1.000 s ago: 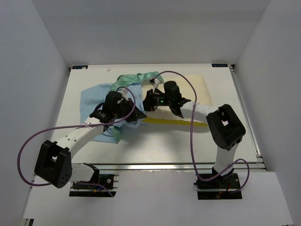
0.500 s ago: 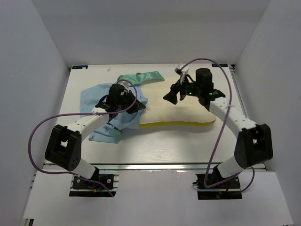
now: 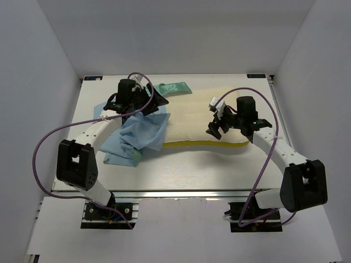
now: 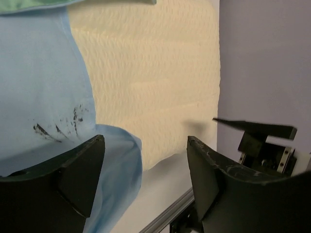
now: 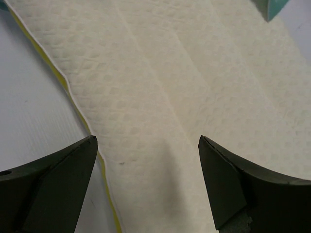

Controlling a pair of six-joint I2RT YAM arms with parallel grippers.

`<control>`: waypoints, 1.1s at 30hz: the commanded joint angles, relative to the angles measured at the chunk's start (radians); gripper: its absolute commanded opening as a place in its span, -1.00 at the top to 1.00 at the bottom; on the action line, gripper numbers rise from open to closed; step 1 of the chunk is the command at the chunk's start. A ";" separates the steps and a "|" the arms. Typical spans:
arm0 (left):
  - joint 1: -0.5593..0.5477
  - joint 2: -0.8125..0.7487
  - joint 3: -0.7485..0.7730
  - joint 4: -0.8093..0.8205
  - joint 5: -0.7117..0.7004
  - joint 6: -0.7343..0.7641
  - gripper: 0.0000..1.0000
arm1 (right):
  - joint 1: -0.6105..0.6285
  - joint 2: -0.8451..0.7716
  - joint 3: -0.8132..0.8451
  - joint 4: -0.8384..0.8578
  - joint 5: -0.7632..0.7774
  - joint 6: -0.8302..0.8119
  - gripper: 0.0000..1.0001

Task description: Put the pillow into the pillowcase

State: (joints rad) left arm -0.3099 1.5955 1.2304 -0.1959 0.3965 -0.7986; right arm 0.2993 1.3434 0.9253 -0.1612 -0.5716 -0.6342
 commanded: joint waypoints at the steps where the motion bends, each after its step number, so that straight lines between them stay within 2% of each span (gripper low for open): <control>1: 0.000 -0.078 0.061 -0.131 0.076 0.126 -0.59 | -0.025 -0.010 0.023 0.031 -0.017 -0.033 -0.79; 6: 0.000 -0.108 0.187 -0.289 -0.024 0.381 -0.60 | -0.020 -0.012 0.023 0.014 -0.103 -0.100 -0.79; 9: -0.011 -0.051 0.272 -0.297 -0.053 0.583 -0.57 | 0.009 0.006 0.058 -0.076 -0.160 -0.253 -0.79; 13: -0.032 0.049 0.409 -0.330 -0.077 0.743 -0.55 | 0.040 0.014 0.076 -0.092 -0.174 -0.317 -0.79; 16: -0.049 0.158 0.498 -0.344 -0.056 0.830 -0.53 | 0.041 0.048 0.104 0.009 -0.117 -0.201 -0.79; 17: -0.055 0.203 0.514 -0.346 -0.045 0.851 -0.52 | 0.040 0.063 0.130 0.119 -0.078 -0.143 -0.79; 18: -0.073 0.224 0.526 -0.343 -0.047 0.875 -0.52 | 0.029 0.086 0.154 0.144 -0.026 -0.083 -0.79; 20: -0.096 0.262 0.570 -0.356 -0.059 0.952 -0.53 | 0.002 0.184 0.280 0.150 -0.031 -0.047 -0.79; 25: -0.132 0.380 0.646 -0.358 -0.126 1.033 -0.54 | -0.054 0.445 0.581 0.019 -0.132 0.028 -0.77; 28: -0.139 0.415 0.650 -0.288 -0.214 1.073 -0.54 | -0.055 0.470 0.598 0.043 -0.162 0.054 -0.76; 32: -0.143 0.471 0.684 -0.281 -0.313 1.115 -0.52 | -0.054 0.470 0.572 0.086 -0.165 0.067 -0.76; 33: -0.143 0.477 0.672 -0.272 -0.374 1.116 -0.51 | -0.054 0.470 0.564 0.095 -0.156 0.068 -0.77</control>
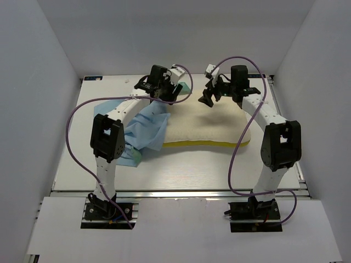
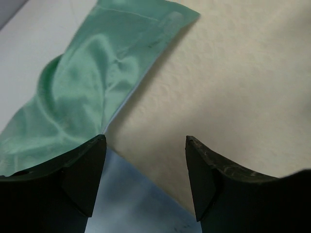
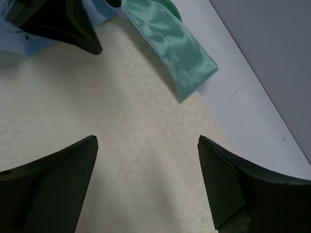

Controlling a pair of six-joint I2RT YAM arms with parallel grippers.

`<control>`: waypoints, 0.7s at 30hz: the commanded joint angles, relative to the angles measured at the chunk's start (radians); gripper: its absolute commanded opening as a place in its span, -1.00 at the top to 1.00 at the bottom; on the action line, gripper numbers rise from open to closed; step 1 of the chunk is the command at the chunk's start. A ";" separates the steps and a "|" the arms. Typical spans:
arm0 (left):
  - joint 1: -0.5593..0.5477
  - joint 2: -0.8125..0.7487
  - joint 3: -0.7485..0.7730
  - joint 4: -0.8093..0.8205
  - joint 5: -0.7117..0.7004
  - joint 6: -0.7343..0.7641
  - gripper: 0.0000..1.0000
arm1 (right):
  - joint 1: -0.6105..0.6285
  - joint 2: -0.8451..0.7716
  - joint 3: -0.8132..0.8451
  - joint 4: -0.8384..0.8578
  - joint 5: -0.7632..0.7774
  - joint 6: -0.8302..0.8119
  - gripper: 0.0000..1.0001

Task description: Put the pillow into the pillowcase

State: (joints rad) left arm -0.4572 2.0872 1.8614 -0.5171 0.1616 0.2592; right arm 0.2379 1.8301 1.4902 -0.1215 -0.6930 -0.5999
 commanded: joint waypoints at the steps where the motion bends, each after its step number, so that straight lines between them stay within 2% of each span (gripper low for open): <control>1: 0.005 -0.016 0.030 0.078 -0.151 0.061 -0.51 | 0.006 -0.017 -0.007 0.077 -0.033 0.034 -0.77; 4: -0.001 -0.036 -0.033 0.156 -0.212 0.077 -0.49 | 0.008 -0.003 0.002 0.089 -0.042 0.045 -0.77; 7: -0.009 -0.068 -0.062 0.204 -0.214 0.101 -0.49 | 0.006 0.026 0.034 0.088 -0.051 0.066 -0.77; 15: -0.009 0.003 -0.047 0.175 -0.215 0.115 -0.48 | 0.006 0.077 0.085 0.109 -0.042 0.120 -0.77; 19: -0.011 0.048 -0.022 0.229 -0.315 0.095 -0.25 | 0.008 0.104 0.110 0.111 -0.025 0.143 -0.77; 20: -0.009 0.068 -0.004 0.233 -0.332 0.083 -0.06 | 0.008 0.122 0.132 0.111 -0.023 0.147 -0.77; 21: -0.009 0.068 0.004 0.236 -0.333 0.075 0.04 | 0.006 0.130 0.145 0.111 -0.025 0.147 -0.78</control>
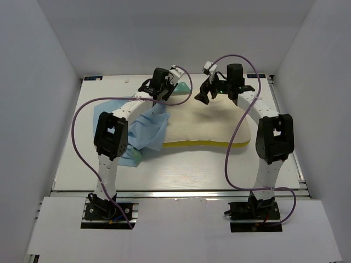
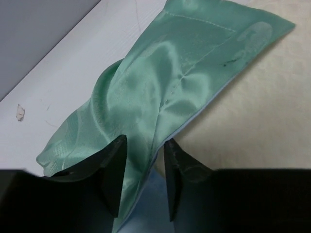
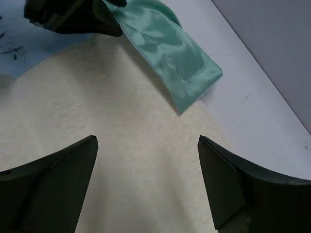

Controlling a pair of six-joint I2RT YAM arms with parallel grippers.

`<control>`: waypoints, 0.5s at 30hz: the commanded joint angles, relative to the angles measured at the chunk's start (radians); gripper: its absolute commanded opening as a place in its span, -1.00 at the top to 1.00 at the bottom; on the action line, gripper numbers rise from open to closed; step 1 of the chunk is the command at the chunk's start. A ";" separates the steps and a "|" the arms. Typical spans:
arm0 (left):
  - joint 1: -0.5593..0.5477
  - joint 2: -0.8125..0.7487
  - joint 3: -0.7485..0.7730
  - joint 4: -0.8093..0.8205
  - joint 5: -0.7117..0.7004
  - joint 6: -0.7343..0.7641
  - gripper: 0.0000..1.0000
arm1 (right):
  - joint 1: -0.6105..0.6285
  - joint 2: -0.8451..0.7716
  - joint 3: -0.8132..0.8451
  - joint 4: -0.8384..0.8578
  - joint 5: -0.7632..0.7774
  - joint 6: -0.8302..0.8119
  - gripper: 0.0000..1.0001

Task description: Put the pillow into the pillowcase

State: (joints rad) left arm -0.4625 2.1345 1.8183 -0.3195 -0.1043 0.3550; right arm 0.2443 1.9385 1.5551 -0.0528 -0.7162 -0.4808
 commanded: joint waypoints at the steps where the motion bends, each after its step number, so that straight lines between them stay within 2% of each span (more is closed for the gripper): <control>1: -0.004 0.037 0.052 0.043 -0.066 -0.027 0.11 | 0.001 0.031 0.089 0.041 0.000 0.027 -0.77; 2: -0.002 0.047 0.058 0.042 -0.066 -0.033 0.23 | 0.000 0.039 0.100 0.042 0.000 0.021 -0.78; 5: -0.001 0.061 0.070 0.040 -0.057 -0.056 0.33 | 0.000 0.069 0.138 0.022 -0.008 -0.048 -0.79; 9: 0.002 0.036 0.096 0.037 -0.022 -0.105 0.70 | 0.001 0.146 0.201 0.001 0.004 -0.145 -0.79; 13: 0.002 -0.036 0.098 0.060 0.057 -0.166 0.73 | 0.000 0.253 0.334 -0.051 0.021 -0.176 -0.79; 15: 0.002 -0.076 0.090 0.063 0.078 -0.194 0.74 | 0.000 0.333 0.460 -0.111 0.024 -0.177 -0.79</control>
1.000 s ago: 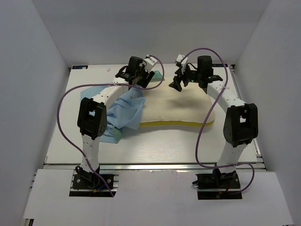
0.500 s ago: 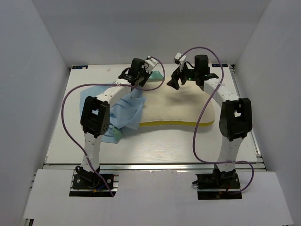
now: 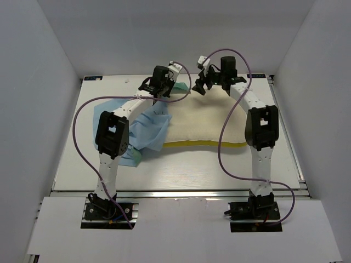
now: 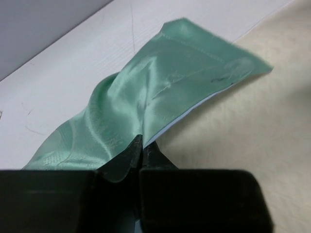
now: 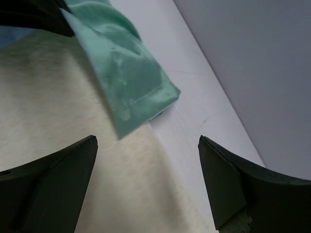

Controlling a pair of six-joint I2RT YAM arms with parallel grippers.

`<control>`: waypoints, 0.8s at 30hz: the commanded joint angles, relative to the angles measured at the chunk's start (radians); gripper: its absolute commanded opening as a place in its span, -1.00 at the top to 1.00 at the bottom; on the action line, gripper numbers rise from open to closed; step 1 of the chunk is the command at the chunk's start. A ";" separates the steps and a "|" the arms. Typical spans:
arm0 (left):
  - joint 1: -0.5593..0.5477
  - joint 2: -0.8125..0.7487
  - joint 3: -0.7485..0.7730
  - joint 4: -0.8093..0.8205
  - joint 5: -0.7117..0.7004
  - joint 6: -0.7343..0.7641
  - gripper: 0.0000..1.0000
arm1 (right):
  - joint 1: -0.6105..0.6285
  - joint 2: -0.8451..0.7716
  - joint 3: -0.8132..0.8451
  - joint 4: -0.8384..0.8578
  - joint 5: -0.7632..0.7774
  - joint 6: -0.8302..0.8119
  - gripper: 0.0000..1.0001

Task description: Put the pillow into the pillowcase

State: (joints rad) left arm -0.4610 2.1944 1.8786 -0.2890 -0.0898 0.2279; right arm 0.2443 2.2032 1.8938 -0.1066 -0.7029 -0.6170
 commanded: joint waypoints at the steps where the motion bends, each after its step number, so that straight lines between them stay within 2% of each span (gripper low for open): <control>1: 0.001 -0.148 0.024 0.037 0.071 -0.074 0.74 | -0.002 0.082 0.142 -0.056 0.017 -0.036 -0.79; 3: 0.001 -0.176 0.005 0.040 0.088 -0.084 0.74 | 0.001 0.101 0.133 -0.032 0.020 -0.050 -0.79; 7: 0.008 -0.180 0.002 0.014 0.088 -0.084 0.75 | 0.007 0.136 0.156 -0.123 -0.004 -0.107 -0.79; 15: 0.016 -0.177 -0.001 0.024 0.151 -0.133 0.75 | 0.015 0.245 0.235 -0.268 0.069 -0.240 -0.77; 19: 0.016 -0.174 0.019 0.014 0.171 -0.150 0.75 | 0.016 0.274 0.261 -0.294 0.053 -0.268 -0.53; 20: 0.016 -0.174 0.020 0.013 0.174 -0.154 0.75 | 0.016 0.277 0.261 -0.306 0.033 -0.273 -0.40; 24: 0.019 -0.174 0.033 0.016 0.194 -0.186 0.75 | 0.024 0.289 0.297 -0.363 0.003 -0.293 -0.08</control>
State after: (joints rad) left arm -0.4400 2.0796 1.8729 -0.2848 0.0498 0.0864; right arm 0.2642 2.4557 2.1429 -0.3977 -0.7002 -0.8589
